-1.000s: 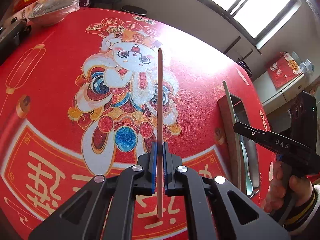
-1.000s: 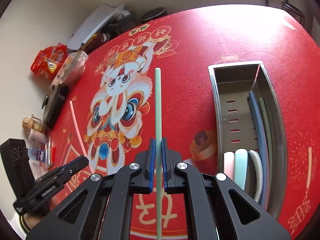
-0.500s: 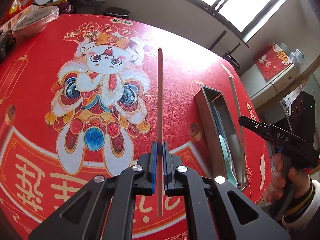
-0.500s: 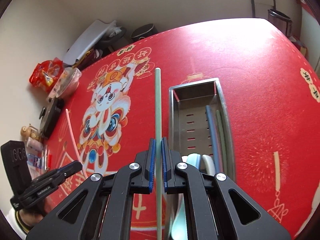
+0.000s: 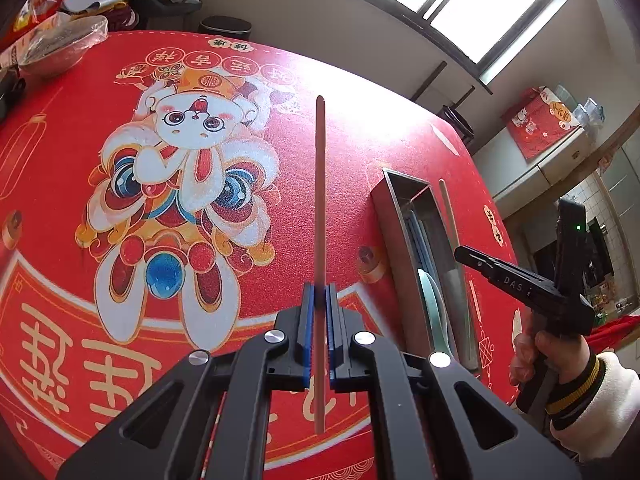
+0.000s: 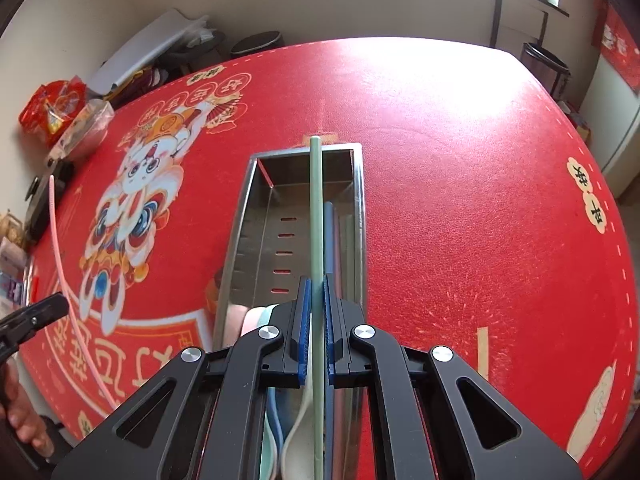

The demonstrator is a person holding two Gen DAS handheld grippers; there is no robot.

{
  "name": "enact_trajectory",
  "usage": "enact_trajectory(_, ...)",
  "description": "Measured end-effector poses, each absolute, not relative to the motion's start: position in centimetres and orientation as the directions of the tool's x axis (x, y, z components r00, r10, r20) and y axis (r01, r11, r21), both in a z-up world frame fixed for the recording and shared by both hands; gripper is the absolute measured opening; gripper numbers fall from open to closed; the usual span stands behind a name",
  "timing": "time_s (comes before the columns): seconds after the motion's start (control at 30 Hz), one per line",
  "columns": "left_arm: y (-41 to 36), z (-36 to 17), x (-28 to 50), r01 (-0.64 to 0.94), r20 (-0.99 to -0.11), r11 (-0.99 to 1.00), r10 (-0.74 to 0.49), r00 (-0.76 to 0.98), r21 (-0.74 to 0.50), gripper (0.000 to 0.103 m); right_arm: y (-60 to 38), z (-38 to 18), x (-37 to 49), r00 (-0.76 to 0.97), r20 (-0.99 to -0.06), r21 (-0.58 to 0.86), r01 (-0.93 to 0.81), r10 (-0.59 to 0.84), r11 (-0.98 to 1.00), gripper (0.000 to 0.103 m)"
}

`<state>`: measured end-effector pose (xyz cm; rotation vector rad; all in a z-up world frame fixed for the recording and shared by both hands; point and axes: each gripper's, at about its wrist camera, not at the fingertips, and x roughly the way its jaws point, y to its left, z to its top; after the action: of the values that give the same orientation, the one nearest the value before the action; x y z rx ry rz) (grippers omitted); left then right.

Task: Organize utensils
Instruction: 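Lower the sage-green chopstick into the tray, open right tool while left carries pink chopstick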

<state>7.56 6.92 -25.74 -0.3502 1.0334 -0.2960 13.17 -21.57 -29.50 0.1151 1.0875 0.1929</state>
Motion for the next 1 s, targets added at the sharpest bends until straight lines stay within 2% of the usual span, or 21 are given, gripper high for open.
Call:
enact_trajectory(0.53,7.1,-25.8,7.4,0.034,-0.785,0.905,-0.387,0.483,-0.425,0.005,-20.8,-31.6,13.3,0.381,-0.916,0.103,-0.083,0.127,0.991,0.006)
enact_trajectory(1.0,5.9,-25.6,7.8,0.046,-0.785,0.903,-0.395,0.477,-0.426,0.005,-21.1,-30.8,13.1,0.385,-0.912,0.121,-0.070,0.139,0.990,0.008)
